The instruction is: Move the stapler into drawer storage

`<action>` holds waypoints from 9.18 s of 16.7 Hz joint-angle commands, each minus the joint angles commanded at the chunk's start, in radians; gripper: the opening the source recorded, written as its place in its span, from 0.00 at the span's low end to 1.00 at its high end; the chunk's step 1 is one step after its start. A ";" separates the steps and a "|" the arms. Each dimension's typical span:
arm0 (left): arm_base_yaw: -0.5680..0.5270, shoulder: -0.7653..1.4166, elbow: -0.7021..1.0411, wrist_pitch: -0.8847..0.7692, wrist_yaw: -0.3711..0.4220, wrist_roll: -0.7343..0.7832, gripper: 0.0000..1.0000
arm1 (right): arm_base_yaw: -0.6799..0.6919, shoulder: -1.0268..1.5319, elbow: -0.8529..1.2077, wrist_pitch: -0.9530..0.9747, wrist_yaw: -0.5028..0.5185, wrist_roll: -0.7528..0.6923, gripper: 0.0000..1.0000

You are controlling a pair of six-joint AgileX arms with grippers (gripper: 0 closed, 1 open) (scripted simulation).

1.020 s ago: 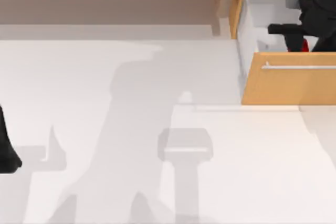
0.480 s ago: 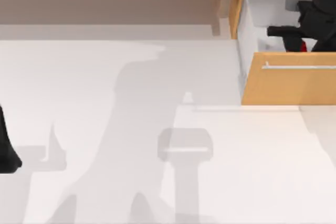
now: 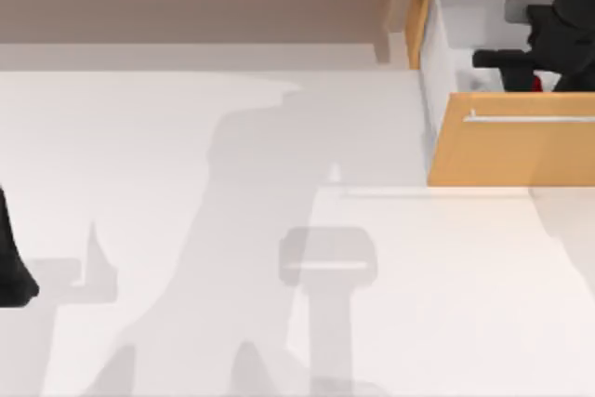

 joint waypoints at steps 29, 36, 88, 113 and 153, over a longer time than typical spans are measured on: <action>0.000 0.000 0.000 0.000 0.000 0.000 1.00 | 0.037 -0.302 -0.277 0.409 0.068 -0.207 1.00; 0.000 0.000 0.000 0.000 0.000 0.000 1.00 | 0.211 -0.556 -0.762 1.158 0.118 -0.582 1.00; 0.000 0.000 0.000 0.000 0.000 0.000 1.00 | 0.196 -0.429 -1.788 2.912 0.392 -1.712 0.00; 0.000 0.000 0.000 0.000 0.000 0.000 1.00 | 0.120 -0.324 -1.478 2.700 0.314 -1.705 0.00; 0.000 0.000 0.000 0.000 0.000 0.000 1.00 | 0.054 -0.121 -0.993 2.417 0.248 -1.708 1.00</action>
